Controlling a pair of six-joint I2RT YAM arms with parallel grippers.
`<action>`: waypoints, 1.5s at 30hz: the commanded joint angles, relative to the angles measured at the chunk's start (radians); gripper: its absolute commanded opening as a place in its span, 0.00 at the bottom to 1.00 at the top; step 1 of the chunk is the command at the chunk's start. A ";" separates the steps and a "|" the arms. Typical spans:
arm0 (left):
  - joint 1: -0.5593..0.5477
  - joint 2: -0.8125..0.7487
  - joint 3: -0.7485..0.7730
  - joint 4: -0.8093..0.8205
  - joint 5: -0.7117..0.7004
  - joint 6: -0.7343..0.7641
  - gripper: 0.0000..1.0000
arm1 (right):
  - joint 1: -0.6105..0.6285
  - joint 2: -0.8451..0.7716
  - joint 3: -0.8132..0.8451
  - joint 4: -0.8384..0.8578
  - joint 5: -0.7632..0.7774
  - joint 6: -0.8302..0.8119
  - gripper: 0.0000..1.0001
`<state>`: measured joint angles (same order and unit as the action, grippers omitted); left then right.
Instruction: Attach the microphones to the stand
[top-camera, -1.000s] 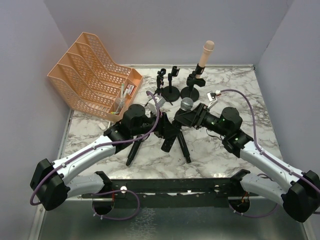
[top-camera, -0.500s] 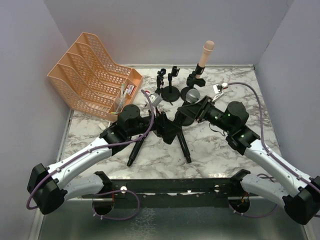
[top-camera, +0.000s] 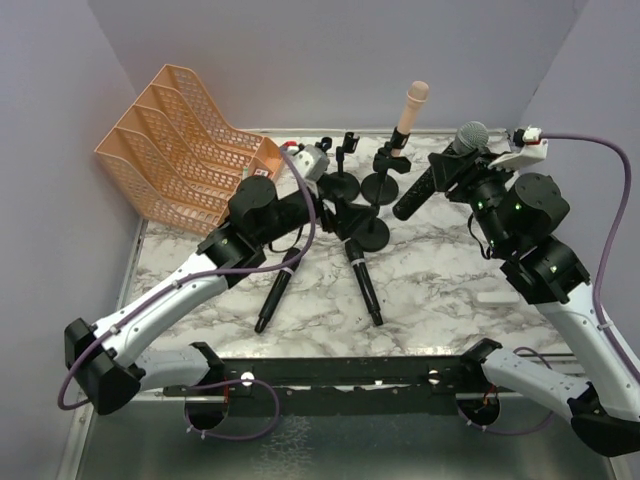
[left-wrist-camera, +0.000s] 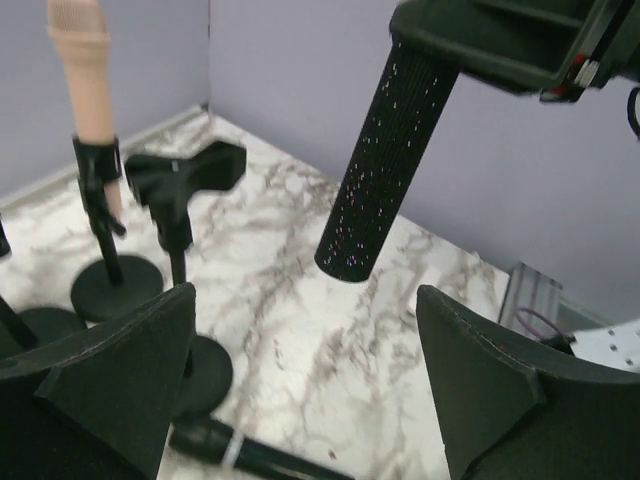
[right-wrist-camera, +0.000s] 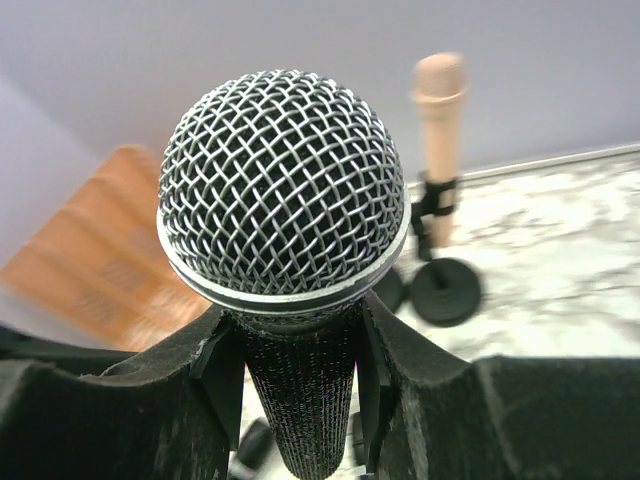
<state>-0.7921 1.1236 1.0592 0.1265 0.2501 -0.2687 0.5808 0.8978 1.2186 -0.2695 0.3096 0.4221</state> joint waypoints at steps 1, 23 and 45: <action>0.035 0.150 0.179 0.043 0.091 0.154 0.90 | -0.004 0.057 0.094 -0.156 0.311 -0.130 0.10; 0.314 0.882 0.844 0.159 0.934 0.177 0.88 | -0.013 0.156 -0.079 -0.036 0.233 -0.046 0.10; 0.295 0.897 0.729 0.178 0.988 0.157 0.49 | -0.015 0.197 -0.093 -0.008 0.166 -0.017 0.09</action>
<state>-0.4931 2.0541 1.8076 0.2901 1.2465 -0.1120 0.5739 1.0950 1.1126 -0.3149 0.4889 0.3931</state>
